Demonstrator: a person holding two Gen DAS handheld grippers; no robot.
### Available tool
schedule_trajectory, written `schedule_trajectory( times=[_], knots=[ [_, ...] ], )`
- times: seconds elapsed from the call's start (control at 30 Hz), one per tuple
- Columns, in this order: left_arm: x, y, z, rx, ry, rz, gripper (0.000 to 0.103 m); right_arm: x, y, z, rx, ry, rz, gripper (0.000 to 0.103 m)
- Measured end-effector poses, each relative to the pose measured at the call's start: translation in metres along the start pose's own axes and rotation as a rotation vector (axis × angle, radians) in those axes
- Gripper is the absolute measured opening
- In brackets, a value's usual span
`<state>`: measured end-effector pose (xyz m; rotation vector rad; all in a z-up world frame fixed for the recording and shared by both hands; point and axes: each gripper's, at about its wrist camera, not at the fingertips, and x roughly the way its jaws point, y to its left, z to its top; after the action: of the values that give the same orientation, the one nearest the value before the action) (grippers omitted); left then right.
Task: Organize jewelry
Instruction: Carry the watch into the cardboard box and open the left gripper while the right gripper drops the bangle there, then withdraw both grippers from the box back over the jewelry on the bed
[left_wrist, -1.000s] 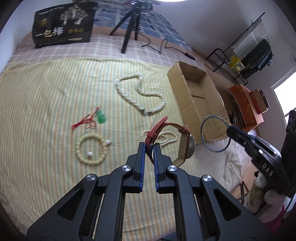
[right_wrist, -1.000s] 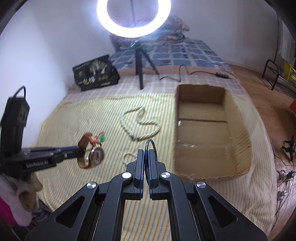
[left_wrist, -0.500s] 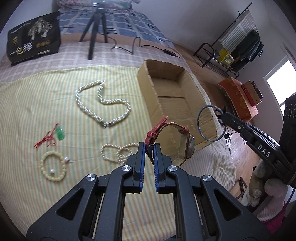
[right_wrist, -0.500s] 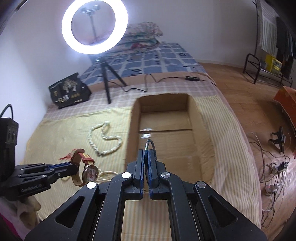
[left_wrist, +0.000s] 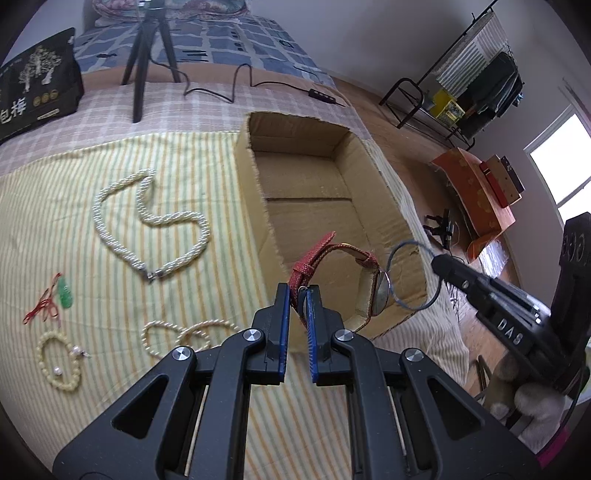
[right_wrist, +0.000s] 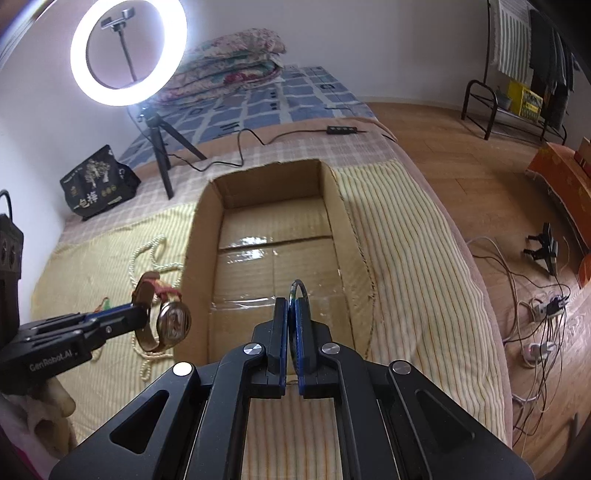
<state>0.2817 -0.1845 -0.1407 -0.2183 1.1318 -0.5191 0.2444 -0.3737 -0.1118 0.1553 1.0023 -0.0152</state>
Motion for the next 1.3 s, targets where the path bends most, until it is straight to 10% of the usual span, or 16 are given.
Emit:
schedule_trajectory(
  times=[0.23,0.37,1.3],
  knots=[
    [0.010,-0.009,0.005,0.009,0.001,-0.007,0.011,0.005,-0.007,-0.002,0.001,0.016,-0.011,0.003],
    [0.010,-0.006,0.006,0.005,-0.002,0.002,0.015,0.005,-0.009,-0.003,0.007,0.015,-0.034,0.040],
    [-0.043,0.029,-0.004,0.076,-0.074,0.106,0.025,-0.012,0.025,-0.002,-0.073,-0.092,-0.027,0.040]
  ],
)
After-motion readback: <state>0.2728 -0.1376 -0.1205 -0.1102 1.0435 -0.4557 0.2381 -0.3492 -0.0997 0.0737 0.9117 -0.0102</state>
